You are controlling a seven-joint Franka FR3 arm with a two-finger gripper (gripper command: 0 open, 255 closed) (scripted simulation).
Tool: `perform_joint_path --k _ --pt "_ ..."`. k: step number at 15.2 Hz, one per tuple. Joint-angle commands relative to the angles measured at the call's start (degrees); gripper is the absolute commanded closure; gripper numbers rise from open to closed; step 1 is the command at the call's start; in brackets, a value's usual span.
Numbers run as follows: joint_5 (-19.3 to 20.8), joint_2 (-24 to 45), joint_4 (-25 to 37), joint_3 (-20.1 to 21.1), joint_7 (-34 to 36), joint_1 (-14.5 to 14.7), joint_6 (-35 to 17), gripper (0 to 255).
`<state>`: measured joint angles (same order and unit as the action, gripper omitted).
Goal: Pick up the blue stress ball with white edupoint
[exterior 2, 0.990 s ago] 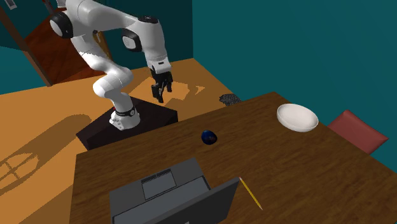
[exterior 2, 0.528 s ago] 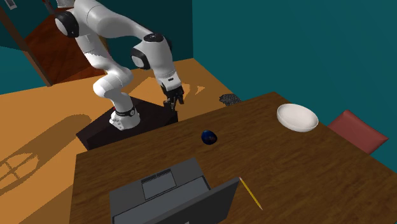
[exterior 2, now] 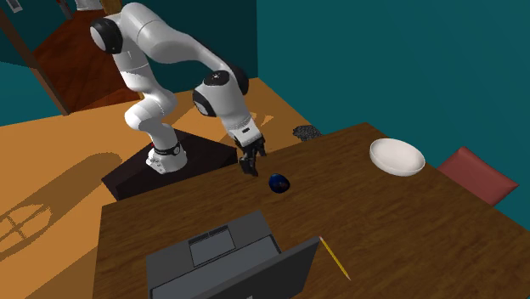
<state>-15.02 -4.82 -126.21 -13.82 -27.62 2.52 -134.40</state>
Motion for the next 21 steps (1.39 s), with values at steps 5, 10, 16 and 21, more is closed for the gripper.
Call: perform_joint_path --k 5,10,16,21 --pt "-9.5 9.7 7.2 -0.6 -7.6 -0.3 -4.0 0" --pt "-11.8 11.7 5.7 -0.2 -9.9 -0.4 -7.1 0" --pt "-12.6 12.3 5.3 0.0 -10.7 -0.5 -8.1 255" --pt "-12.7 12.3 5.2 0.0 -10.8 -0.5 -8.1 255"
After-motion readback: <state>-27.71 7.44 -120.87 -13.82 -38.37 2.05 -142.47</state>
